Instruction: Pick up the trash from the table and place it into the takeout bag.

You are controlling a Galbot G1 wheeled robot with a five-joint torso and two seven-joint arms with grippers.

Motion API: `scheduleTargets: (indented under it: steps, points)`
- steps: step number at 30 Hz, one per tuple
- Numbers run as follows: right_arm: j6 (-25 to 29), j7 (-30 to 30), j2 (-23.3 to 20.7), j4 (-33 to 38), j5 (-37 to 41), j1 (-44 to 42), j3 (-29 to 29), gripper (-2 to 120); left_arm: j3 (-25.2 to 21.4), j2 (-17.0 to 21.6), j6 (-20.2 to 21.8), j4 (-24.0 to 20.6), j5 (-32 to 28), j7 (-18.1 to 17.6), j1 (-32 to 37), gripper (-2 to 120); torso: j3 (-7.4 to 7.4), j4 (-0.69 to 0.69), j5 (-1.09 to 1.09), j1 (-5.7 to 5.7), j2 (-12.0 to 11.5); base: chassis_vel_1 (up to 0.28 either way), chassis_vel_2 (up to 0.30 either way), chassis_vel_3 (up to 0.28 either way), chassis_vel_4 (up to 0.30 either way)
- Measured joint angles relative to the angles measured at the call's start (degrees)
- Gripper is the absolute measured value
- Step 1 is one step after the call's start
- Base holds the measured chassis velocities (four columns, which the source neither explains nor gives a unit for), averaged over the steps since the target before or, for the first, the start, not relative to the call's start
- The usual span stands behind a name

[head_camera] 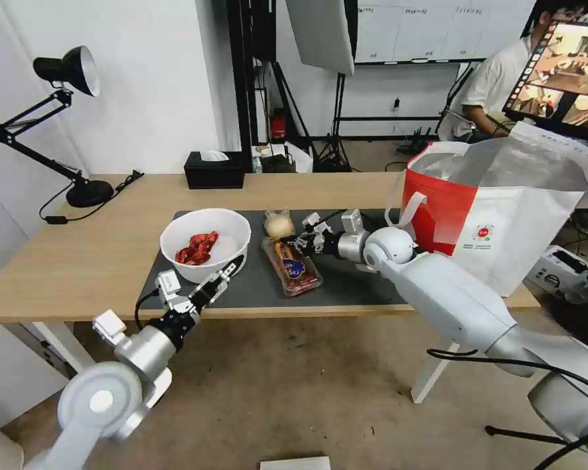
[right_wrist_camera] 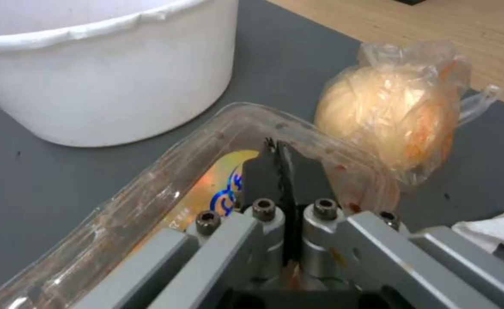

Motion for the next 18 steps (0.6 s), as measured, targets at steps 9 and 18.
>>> scheduleTargets:
  steps: [9, 18]
  points:
    - [0.1, -0.3, 0.1, -0.6, 0.0, 0.1, 0.0, 0, 6.5, -0.4, 0.4, 5.4, 0.9, -2.5, -6.9, 100, 0.0, 0.0, 0.0, 0.0, 0.0, 0.0, 0.0, 0.0, 0.0]
    - [0.2, -0.3, 1.0, -1.4, 0.0, 0.1, 0.0, 0, 10.7, -1.5, 3.0, 8.7, 2.6, -6.7, -11.1, 100, 0.0, 0.0, 0.0, 0.0, 0.0, 0.0, 0.0, 0.0, 0.0]
